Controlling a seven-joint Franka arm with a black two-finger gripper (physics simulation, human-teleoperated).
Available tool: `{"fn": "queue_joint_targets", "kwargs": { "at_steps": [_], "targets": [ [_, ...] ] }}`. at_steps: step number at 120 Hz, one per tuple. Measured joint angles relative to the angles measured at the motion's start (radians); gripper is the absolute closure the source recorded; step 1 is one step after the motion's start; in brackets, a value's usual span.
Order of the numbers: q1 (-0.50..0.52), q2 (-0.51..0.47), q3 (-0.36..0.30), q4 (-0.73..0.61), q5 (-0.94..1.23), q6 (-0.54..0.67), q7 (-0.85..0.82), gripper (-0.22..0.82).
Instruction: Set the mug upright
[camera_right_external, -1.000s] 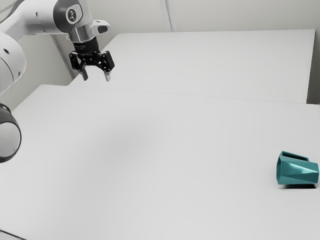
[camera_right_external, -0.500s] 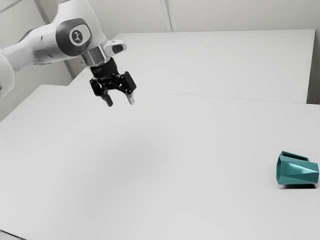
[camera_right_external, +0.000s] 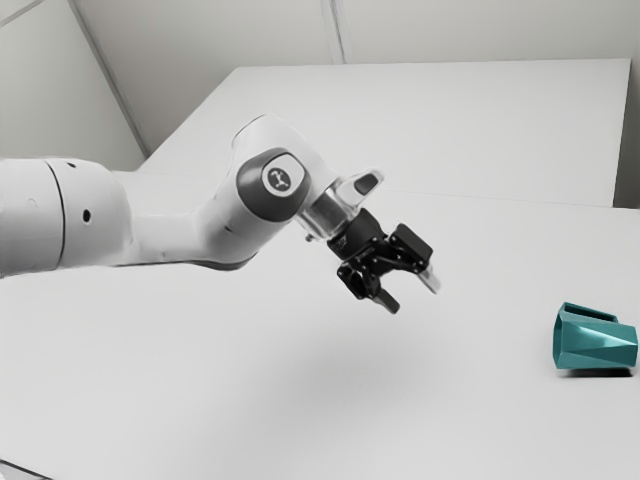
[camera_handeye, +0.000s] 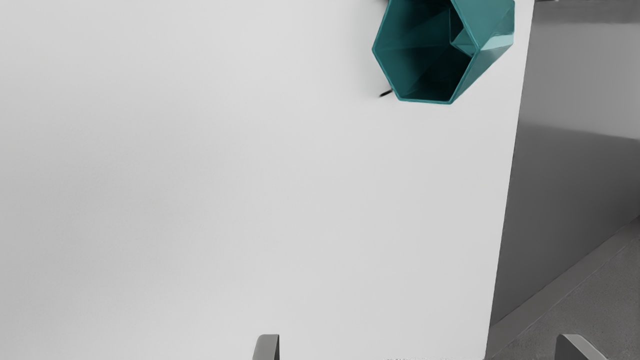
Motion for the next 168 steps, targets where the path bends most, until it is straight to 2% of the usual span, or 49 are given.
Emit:
{"fn": "queue_joint_targets", "kwargs": {
  "at_steps": [9, 28, 57, 90, 122, 168],
  "targets": [
    [-0.060, 0.037, -0.001, -0.001, -0.052, 0.044, 0.032, 0.00],
    [-0.114, 0.112, -0.001, 0.023, -0.144, 0.133, 0.107, 0.00],
    [-0.170, 0.296, 0.001, 0.204, -0.182, 0.235, 0.214, 0.00],
    [-0.200, 0.436, 0.001, 0.339, -0.226, 0.301, 0.306, 0.00],
    [-0.224, 0.526, 0.000, 0.424, -0.339, 0.318, 0.392, 0.00],
    [-0.235, 0.563, -0.001, 0.465, -0.453, 0.321, 0.505, 0.00]
  ]
}}
